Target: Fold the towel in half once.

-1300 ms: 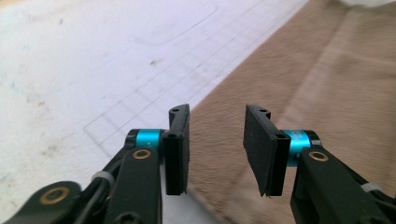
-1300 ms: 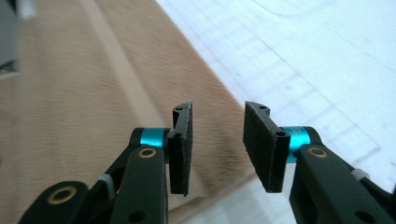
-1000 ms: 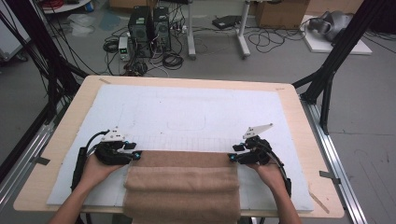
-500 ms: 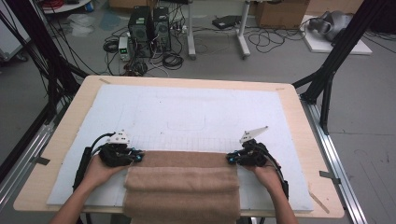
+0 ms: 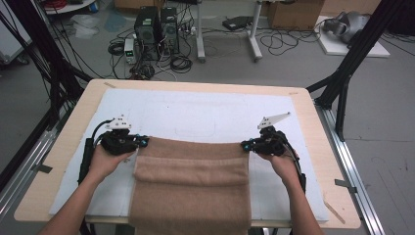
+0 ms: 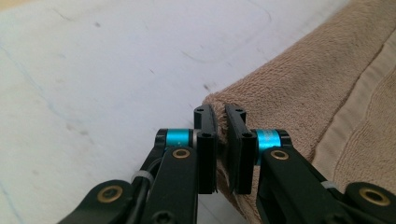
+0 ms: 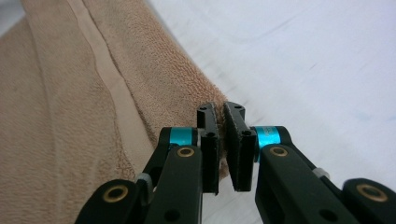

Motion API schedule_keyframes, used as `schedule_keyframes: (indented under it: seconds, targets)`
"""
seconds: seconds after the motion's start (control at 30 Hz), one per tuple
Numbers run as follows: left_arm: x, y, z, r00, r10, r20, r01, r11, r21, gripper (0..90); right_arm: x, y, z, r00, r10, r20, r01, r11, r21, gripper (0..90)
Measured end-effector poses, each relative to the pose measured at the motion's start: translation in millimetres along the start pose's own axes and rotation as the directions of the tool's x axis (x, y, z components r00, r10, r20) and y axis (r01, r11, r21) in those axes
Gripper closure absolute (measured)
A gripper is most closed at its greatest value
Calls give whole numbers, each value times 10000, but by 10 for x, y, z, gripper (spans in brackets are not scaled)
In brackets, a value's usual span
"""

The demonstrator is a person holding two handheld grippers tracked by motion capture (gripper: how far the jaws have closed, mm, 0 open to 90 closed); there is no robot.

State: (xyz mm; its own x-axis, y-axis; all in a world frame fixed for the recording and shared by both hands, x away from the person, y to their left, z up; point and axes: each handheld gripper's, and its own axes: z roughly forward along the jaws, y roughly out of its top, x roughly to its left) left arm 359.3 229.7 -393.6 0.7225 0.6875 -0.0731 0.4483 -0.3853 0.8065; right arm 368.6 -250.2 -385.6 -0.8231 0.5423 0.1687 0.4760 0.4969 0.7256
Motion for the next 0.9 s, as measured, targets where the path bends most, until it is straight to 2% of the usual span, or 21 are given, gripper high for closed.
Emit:
schedule_keyframes:
  seconds: [0.07, 0.17, 0.3, 0.4, 0.57, 0.63, 0.67, 0.7, 0.73, 0.77, 0.8, 0.9]
  targets:
    - [22, 72, 11, 9999, 83, -115, -84, 10000, -38, 834, -42, 53, -25, 9999, -34, 103, 35, 9999, -158, 853]
    - [74, 200, 21, 9996, -112, -256, 100, 9990, -446, 835, -118, 125, -36, 9991, -51, 413, 64, 9995, -314, 853]
    - [143, 372, 51, 9993, -110, -366, 96, 9993, -364, 835, -211, 211, -58, 9990, 79, 451, -66, 9996, -273, 853]
    - [193, 530, 41, 9988, -88, -487, 68, 9991, -414, 835, -273, 337, -133, 9986, -23, 534, 44, 9992, -404, 855]
    - [260, 900, -52, 9953, 81, -965, -170, 9957, -915, 835, -358, 625, -308, 9956, -165, 923, 226, 9976, -653, 855]
    - [289, 999, -75, 9943, 58, -1062, -169, 9945, -1038, 835, -400, 748, -388, 9942, -161, 1067, 265, 9949, -968, 854]
    - [296, 1020, -65, 9941, 124, -1076, -237, 9942, -1047, 833, -419, 790, -406, 9925, -140, 1211, 271, 9939, -1069, 844]
    - [300, 1017, -48, 9940, 109, -1085, -220, 9946, -1012, 819, -445, 811, -399, 9902, -56, 1395, 218, 9931, -1149, 791]
    - [310, 1000, -11, 9942, 15, -1076, -103, 9966, -812, 775, -469, 814, -379, 9878, 118, 1553, 61, 9934, -1146, 690]
    - [330, 955, 35, 9952, -91, -972, 44, 9988, -483, 678, -505, 798, -334, 9848, 381, 1694, -198, 9939, -1082, 590]
    - [341, 916, 56, 9958, -169, -896, 136, 9992, -380, 632, -539, 758, -276, 9843, 723, 1608, -587, 9944, -880, 574]
    - [377, 709, 105, 9956, -430, -838, 404, 9987, -323, 597, -523, 607, -164, 9867, 576, 1520, -485, 9968, -629, 571]
